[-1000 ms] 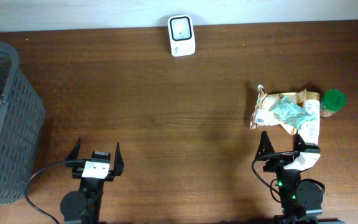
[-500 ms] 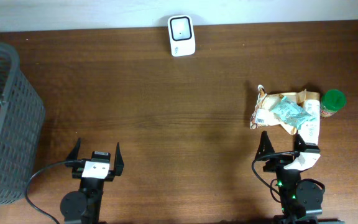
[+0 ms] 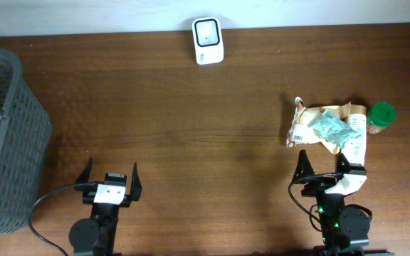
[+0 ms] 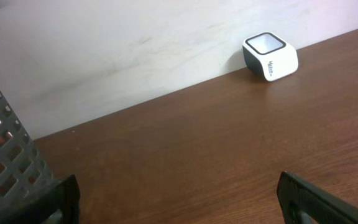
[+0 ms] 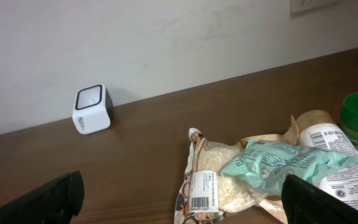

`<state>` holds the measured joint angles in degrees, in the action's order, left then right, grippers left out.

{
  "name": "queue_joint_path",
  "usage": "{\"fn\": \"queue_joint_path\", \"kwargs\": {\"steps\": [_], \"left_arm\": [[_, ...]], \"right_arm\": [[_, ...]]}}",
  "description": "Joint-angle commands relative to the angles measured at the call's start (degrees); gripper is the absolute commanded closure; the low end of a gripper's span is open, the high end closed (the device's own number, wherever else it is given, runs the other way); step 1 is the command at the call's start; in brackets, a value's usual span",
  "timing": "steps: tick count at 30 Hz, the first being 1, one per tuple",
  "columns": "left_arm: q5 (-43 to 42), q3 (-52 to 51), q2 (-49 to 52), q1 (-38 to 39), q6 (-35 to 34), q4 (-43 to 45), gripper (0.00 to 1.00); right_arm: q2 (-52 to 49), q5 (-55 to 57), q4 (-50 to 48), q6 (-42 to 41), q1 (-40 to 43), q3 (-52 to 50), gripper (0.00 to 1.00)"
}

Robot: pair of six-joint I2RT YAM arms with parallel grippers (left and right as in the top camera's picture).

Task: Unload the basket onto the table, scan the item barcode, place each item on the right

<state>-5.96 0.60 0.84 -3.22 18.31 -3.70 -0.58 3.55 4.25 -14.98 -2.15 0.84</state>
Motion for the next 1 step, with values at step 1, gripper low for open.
{"fn": "queue_joint_path", "kwargs": {"steps": [1], "left_arm": [[0.4,-0.1,-0.5,0.1,0.9,-0.5,0.01]], "right_arm": [[0.4,0.1,0.1,-0.3,-0.5,-0.5,0.02]]}}
